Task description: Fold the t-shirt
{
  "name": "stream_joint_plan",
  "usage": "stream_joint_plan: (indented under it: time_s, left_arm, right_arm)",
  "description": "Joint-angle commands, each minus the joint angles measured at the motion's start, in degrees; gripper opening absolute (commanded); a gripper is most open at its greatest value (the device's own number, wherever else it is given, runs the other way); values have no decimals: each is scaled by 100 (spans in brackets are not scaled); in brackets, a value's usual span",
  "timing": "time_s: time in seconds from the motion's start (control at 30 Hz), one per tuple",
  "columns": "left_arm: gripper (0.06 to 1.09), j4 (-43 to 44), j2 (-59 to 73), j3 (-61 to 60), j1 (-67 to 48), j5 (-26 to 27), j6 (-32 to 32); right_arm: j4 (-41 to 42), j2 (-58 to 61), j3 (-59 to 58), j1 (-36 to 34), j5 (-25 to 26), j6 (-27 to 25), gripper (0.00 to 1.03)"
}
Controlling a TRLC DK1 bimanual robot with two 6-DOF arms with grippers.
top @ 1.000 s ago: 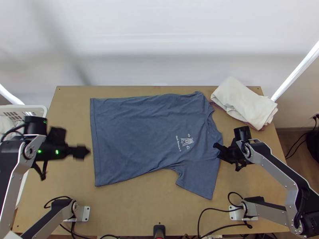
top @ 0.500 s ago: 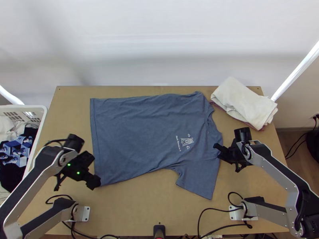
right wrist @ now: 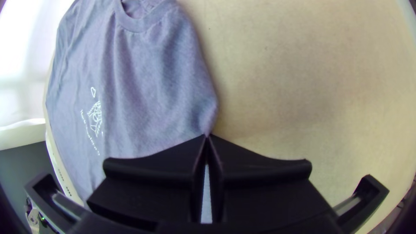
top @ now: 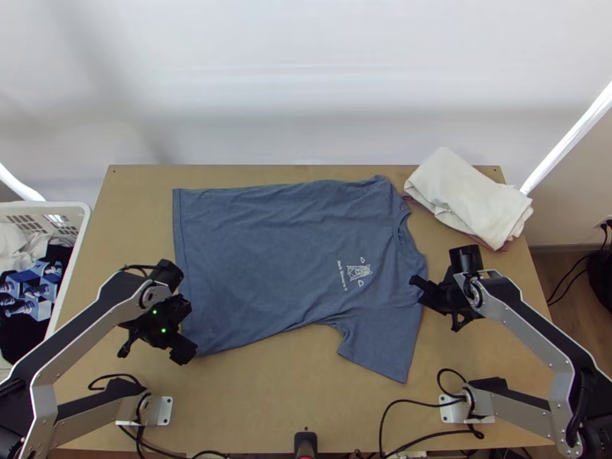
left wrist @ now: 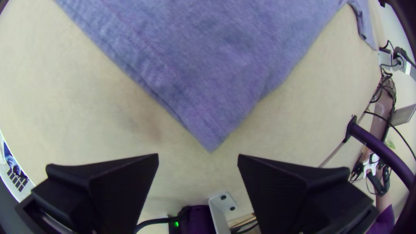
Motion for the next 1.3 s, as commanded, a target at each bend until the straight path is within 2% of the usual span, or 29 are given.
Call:
stream_joint_plan:
  time_s: [0.0, 0.33, 0.37, 0.4, 0.5, 0.63, 0.83, 0.93, 1.07, 1.27]
  left_arm:
    - [86, 26, 189, -86, -165, -11, -143]
    - [85, 386, 663, 19, -411, -11, -504]
    - [83, 395, 716, 19, -473, -11, -512]
    - [77, 509, 769, 19, -534, -20, -565]
    - [51, 711, 830, 28, -578, -20, -618]
    - [9, 896, 558, 55, -578, -20, -644]
    - [10, 852, 48, 406, -394, -20, -600]
    - [10, 949, -101, 960, 54, 33, -794]
    - [10, 1327, -40, 1663, 731, 59, -1251]
    - [10, 1687, 285, 2797, 1285, -29, -1637]
  right_arm:
    - [-9, -127, -156, 42, 59, 109, 3]
    - [-9, -171, -156, 42, 77, 109, 3]
    - [-9, -171, -156, 42, 77, 109, 3]
    - [-9, -171, -156, 51, 77, 109, 3]
    - [0, -188, -156, 51, 77, 109, 3]
    - [0, -268, -156, 16, 85, 100, 3]
    - [0, -935, 126, -54, 191, 100, 3]
    - [175, -1366, 416, 174, 613, 30, 3]
    - [360, -1621, 917, 350, 1140, -454, 3]
    - [694, -1595, 1962, 412, 1421, -682, 3]
